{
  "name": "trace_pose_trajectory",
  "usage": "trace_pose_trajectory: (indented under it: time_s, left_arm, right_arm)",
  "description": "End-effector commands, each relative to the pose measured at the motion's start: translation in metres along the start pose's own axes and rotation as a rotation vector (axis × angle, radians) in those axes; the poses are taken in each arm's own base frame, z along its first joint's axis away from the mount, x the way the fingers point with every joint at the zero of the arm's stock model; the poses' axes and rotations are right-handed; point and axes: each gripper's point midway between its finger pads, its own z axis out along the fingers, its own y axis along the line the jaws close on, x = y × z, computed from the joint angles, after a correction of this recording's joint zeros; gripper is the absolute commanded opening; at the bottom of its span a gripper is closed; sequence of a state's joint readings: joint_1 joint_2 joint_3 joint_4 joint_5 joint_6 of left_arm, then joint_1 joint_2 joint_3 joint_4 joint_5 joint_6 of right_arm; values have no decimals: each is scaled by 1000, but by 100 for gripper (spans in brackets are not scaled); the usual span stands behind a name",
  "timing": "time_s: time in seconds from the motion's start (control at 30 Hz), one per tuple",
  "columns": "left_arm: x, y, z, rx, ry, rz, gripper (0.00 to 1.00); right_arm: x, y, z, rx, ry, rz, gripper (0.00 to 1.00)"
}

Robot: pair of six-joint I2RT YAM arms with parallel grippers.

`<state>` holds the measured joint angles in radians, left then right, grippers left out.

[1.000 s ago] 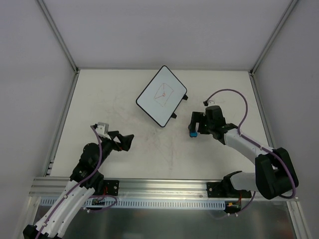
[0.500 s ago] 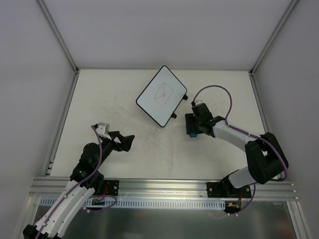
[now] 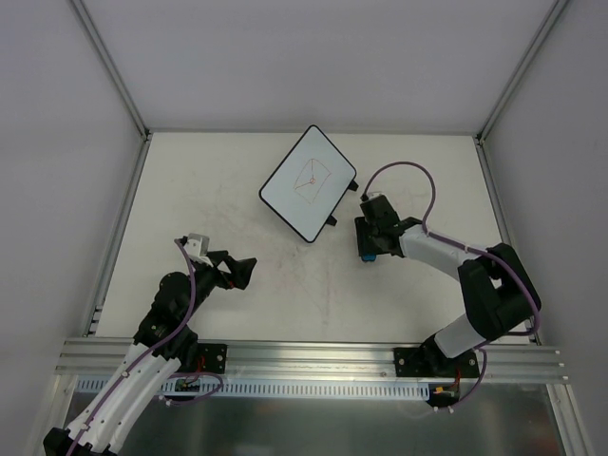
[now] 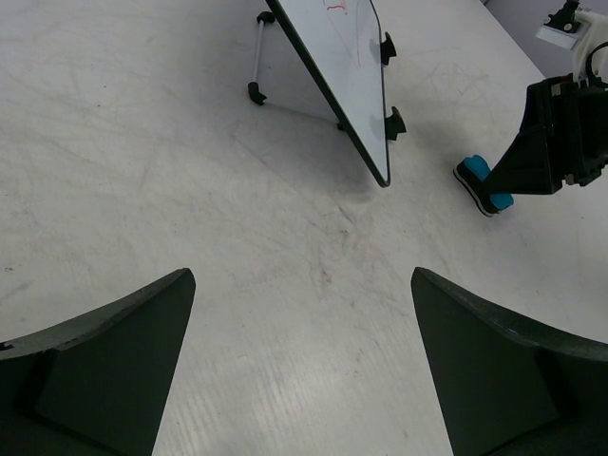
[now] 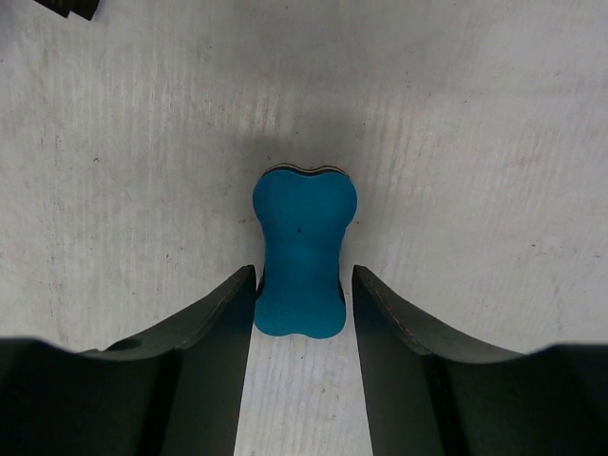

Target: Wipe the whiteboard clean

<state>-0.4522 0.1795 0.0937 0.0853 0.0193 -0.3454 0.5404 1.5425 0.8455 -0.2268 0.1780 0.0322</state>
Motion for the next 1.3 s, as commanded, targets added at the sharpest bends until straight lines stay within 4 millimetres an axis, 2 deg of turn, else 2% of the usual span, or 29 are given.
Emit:
trace_pose_trajectory:
  time_s: [0.0, 0.1, 0.5, 0.8, 0.87, 0.93, 1.0, 1.03, 1.07, 1.27]
  left_arm:
    - [-17, -9, 0, 35, -42, 28, 99]
    - [-17, -9, 1, 31, -41, 30, 99]
    - [-17, -8, 1, 27, -39, 28, 99]
    - [-15, -8, 1, 28, -36, 28, 99]
    - [-16, -8, 1, 29, -35, 28, 99]
    - [-16, -9, 1, 30, -37, 25, 99]
    - [-17, -9, 1, 32, -39, 23, 99]
    - [-17, -10, 1, 33, -40, 19, 99]
    - [-16, -8, 1, 28, -41, 17, 99]
    - [-17, -7, 5, 15, -39, 3, 99]
  right_arm:
    - [-14, 1, -2, 18, -21, -11, 47]
    - [-14, 1, -1, 21, -18, -15, 43]
    - [-13, 3, 3, 34, 8, -33, 40]
    - [-12, 3, 5, 39, 17, -37, 26]
    - [-12, 4, 5, 38, 19, -46, 14]
    - [-13, 6, 4, 34, 18, -51, 9]
    - [-15, 9, 1, 31, 4, -56, 7]
    - [-18, 8, -3, 33, -9, -56, 1]
    - [-18, 9, -4, 36, -16, -59, 0]
    - [-41, 24, -29, -37, -99, -53, 0]
